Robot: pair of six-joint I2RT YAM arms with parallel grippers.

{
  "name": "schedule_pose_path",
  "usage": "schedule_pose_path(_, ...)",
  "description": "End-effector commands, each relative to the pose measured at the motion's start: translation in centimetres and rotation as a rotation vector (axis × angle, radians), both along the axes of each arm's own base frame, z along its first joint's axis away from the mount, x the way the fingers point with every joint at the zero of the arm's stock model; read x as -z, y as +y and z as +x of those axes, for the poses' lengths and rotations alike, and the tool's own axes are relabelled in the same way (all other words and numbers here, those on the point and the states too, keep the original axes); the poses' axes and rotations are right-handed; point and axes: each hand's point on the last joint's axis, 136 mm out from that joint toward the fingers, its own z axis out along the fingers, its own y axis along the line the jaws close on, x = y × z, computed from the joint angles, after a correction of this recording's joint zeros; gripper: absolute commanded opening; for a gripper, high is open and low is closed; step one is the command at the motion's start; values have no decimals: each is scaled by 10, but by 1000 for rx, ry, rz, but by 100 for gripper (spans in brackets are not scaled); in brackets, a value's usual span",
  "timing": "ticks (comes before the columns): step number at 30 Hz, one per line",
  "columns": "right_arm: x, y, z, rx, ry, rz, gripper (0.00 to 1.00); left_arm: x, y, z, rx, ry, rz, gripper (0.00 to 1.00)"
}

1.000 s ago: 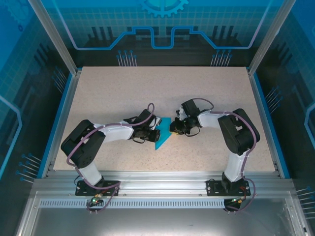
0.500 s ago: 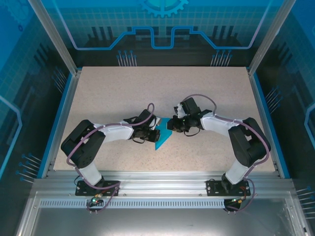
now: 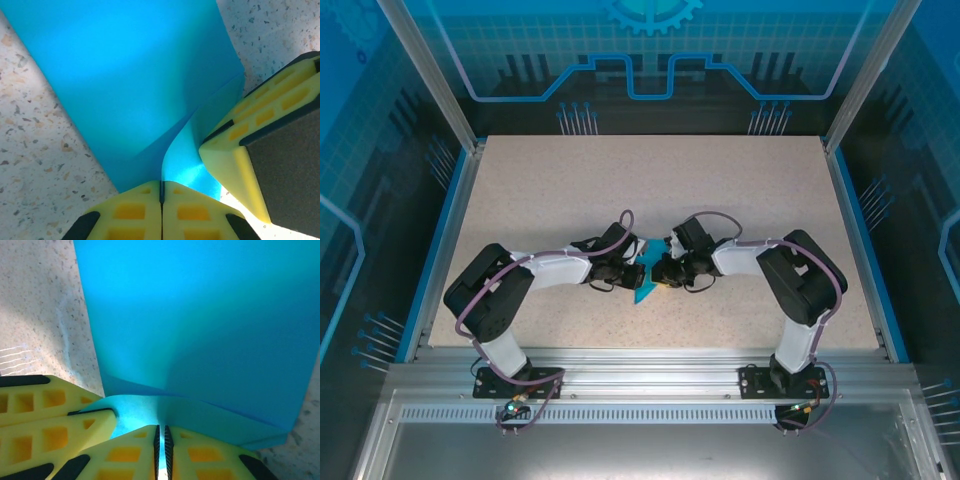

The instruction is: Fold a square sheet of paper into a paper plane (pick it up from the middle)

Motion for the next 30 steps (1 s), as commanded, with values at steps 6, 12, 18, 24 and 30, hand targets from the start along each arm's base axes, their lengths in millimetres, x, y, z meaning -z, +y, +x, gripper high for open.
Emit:
schedule_pose_path(6, 0, -9, -7, 11, 1, -17, 14, 9, 7, -9, 16, 38, 21, 7)
schedule_pose_path(12, -22, 3, -11, 4, -27, 54, 15, 8, 9, -9, 13, 30, 26, 7)
schedule_pose_path(18, -15, 10, -15, 4, -15, 54, 15, 6, 8, -7, 14, 25, 23, 7)
schedule_pose_path(24, 10, 8, -22, 11, 23, 35, 14, 6, 8, -7, 14, 23, 22, 7)
schedule_pose_path(30, 5, 4, -22, 10, 0, 18, 14, 7, 9, -6, 15, 20, 30, 6)
